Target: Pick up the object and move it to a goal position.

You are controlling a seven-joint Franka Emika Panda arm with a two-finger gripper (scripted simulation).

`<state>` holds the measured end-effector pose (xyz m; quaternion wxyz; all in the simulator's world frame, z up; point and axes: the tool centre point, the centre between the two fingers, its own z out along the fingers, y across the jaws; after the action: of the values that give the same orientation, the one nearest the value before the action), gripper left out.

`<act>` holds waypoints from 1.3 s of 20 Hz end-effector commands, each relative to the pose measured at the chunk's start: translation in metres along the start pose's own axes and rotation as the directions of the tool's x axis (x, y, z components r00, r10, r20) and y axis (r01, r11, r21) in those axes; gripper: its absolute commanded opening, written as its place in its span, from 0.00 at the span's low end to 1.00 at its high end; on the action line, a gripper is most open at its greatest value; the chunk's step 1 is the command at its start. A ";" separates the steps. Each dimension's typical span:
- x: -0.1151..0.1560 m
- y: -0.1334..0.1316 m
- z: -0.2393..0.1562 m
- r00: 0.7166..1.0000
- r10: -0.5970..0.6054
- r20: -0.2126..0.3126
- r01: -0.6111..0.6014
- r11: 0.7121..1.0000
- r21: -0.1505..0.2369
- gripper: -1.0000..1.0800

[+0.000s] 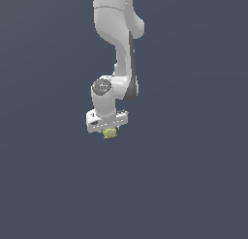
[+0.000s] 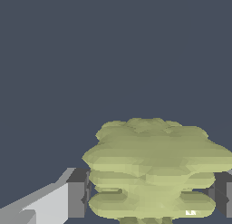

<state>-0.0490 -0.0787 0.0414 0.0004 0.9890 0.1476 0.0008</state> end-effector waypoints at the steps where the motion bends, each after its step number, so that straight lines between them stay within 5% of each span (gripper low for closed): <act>1: 0.000 -0.001 0.001 1.000 -0.001 0.001 0.001 1.000 0.001 0.00; 11: 0.005 -0.023 -0.019 1.000 0.000 0.000 0.000 1.000 0.000 0.00; 26: 0.032 -0.140 -0.117 1.000 -0.001 0.001 0.001 1.000 -0.001 0.00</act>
<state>-0.0581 0.0539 0.1499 0.0007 0.9889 0.1488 0.0007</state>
